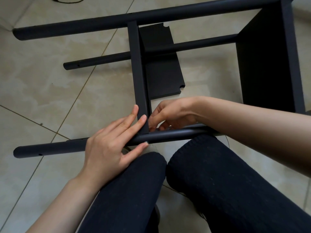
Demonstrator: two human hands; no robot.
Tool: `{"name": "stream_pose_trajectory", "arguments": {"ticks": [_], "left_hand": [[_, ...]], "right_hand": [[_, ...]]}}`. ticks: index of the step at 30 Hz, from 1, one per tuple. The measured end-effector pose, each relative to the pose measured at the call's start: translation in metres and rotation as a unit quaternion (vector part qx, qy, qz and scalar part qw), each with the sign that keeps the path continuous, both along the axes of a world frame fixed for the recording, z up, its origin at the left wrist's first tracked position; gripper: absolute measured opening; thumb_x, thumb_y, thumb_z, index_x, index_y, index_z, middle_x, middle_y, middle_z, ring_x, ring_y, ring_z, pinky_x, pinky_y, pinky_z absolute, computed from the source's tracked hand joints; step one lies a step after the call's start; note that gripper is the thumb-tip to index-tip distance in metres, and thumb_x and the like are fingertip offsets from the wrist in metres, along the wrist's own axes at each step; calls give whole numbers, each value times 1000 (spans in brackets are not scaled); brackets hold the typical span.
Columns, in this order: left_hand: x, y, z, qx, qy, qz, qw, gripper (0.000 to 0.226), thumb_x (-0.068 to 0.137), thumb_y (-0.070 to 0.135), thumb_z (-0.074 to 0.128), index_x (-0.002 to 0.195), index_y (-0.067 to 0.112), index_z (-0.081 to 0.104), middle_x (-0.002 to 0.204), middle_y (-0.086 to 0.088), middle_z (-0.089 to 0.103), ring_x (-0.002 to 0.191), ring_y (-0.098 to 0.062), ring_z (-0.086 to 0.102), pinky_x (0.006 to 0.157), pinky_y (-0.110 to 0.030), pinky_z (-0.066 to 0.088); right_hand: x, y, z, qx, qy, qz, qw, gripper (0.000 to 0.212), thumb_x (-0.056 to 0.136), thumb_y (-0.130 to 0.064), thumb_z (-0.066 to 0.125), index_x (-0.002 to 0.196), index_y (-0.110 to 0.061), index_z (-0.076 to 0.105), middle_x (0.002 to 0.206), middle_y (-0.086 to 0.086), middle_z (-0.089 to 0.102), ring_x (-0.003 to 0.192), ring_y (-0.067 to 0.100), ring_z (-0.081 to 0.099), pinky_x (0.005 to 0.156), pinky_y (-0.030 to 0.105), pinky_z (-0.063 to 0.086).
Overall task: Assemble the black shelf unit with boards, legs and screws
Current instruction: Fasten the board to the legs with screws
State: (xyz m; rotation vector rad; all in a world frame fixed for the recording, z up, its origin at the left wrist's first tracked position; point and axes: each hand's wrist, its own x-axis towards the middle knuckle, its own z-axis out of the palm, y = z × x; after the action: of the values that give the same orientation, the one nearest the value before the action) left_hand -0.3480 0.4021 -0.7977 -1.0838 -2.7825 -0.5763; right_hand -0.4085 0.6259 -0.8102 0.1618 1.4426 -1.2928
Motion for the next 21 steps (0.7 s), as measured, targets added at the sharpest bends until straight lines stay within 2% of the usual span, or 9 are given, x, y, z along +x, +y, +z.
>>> {"name": "stream_pose_trajectory", "arguments": {"ticks": [3,8,11,15,19,21], "left_hand": [[0,0,0,1,0,0,1000,52,97,46,59,138,16,61,151,-2,50,114,-19,68,70,-32,59],[0,0,0,4,-2,-1,1000,52,96,46,59,138,15,62,151,-3,50,112,-21,69,70,-34,60],[0,0,0,4,-1,-1,1000,51,96,45,60,138,15,62,150,-4,51,113,-21,69,70,-35,60],[0,1,0,6,0,-2,1000,51,96,45,60,138,15,61,150,-4,50,112,-21,69,70,-36,60],[0,1,0,8,-5,0,1000,51,96,46,60,138,16,61,151,-3,50,113,-20,69,70,-35,60],[0,0,-1,5,-4,-1,1000,52,96,46,59,138,16,61,151,-3,50,113,-20,69,70,-34,59]], "right_hand": [[0,-2,-4,-11,-9,-5,1000,13,95,-15,59,84,-11,65,82,2,59,55,4,56,55,16,50],[-1,4,-5,-31,-45,-3,998,12,93,-21,63,97,-10,66,92,5,60,73,13,60,76,29,51],[-1,3,-5,-27,-52,-5,998,10,93,-20,62,91,-11,66,86,2,61,69,10,60,70,25,53],[1,-4,-7,-3,-49,7,999,20,94,-23,62,77,-14,62,71,-2,59,67,10,58,68,24,50],[3,-2,-4,-15,-48,3,999,23,94,-31,62,76,-16,63,67,-6,61,64,7,60,63,21,50],[2,2,0,-31,-68,-11,997,22,96,-28,59,80,-15,64,70,-5,60,66,7,58,67,20,50]]}}
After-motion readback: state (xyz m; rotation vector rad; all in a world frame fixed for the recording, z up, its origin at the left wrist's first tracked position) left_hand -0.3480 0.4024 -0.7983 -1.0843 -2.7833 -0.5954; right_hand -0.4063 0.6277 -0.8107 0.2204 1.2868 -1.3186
